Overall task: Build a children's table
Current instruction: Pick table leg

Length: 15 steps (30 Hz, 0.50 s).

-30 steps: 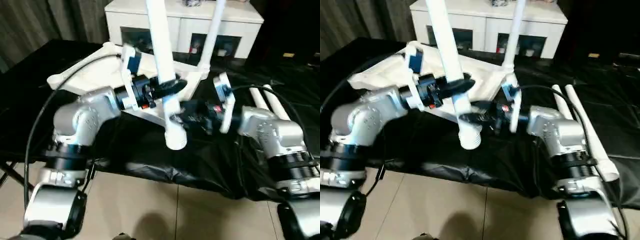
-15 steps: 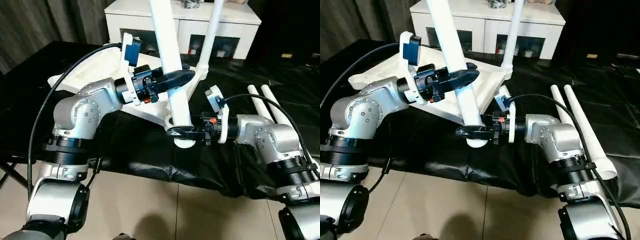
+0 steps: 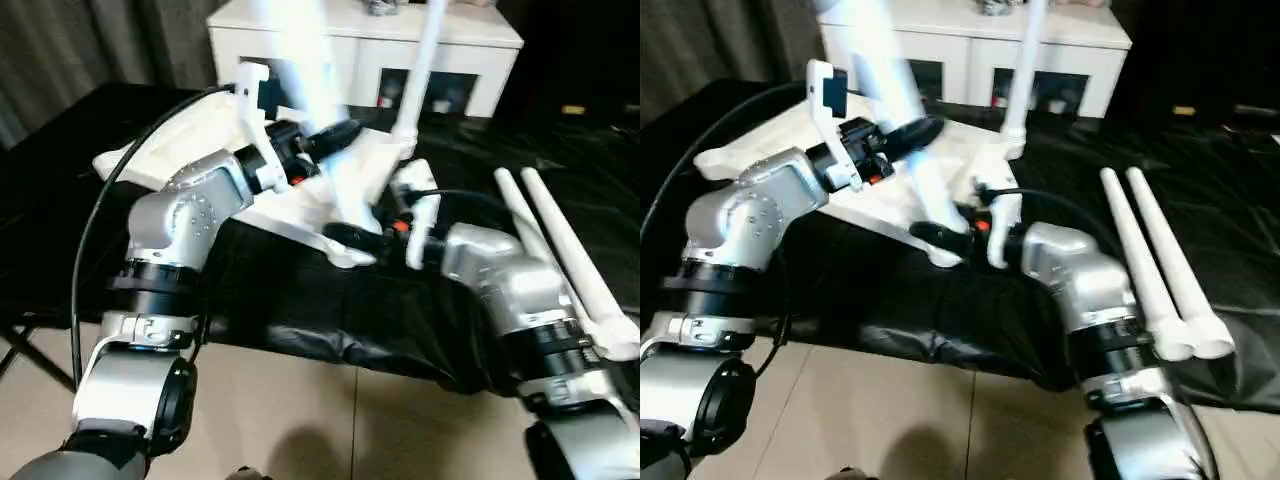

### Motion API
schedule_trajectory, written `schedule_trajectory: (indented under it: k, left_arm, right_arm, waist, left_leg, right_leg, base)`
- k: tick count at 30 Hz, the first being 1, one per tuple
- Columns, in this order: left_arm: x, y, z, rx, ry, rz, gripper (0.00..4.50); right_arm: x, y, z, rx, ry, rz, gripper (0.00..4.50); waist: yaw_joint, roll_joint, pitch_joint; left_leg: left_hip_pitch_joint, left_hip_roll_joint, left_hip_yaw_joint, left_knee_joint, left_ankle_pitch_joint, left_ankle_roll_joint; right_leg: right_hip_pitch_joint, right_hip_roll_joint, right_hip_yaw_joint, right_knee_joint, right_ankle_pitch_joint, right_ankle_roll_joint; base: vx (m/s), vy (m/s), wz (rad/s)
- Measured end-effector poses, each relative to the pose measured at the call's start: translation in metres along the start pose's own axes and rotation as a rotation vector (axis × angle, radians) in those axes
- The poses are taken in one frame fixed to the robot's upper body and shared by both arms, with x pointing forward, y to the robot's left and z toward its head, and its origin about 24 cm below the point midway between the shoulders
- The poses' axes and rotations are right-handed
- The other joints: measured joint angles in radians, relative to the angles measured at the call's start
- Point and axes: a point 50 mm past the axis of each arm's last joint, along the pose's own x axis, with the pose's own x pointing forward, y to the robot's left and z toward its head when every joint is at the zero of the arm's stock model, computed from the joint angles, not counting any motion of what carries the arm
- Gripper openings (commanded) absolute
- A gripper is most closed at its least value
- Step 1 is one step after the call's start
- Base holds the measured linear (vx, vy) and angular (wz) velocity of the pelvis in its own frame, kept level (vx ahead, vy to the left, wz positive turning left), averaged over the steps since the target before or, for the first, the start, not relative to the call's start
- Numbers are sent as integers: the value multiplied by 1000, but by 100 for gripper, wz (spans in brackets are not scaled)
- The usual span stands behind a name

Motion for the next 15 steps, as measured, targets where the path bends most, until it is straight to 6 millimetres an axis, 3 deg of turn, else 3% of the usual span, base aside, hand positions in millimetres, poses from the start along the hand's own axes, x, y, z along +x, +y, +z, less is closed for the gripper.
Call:
schedule_trajectory:
  k: [9,10,15]
  left_arm:
    - [13,1,-15,25,-57,266,300]
    - [14,1,-16,14,-62,287,272]
    - [16,-1,-19,-56,-104,330,245]
  right_arm:
    - [25,13,-2,-109,-51,-239,263]
    - [28,14,-2,-107,-62,-257,263]
    - [33,17,-3,-116,-75,-299,263]
  waist:
    - [-1,3,1]
    - [-2,3,2]
    - [-1,3,2]
  left_leg:
    - [-2,0,0,0,0,0]
    - [-2,0,0,-1,0,0]
    - [-2,0,0,-1,0,0]
  right_leg:
    - [-1,0,0,-3,0,0]
    - [-1,0,0,-3,0,0]
    - [0,0,0,-4,0,0]
  base:
    - [0,0,0]
    - [0,0,0]
    - [0,0,0]
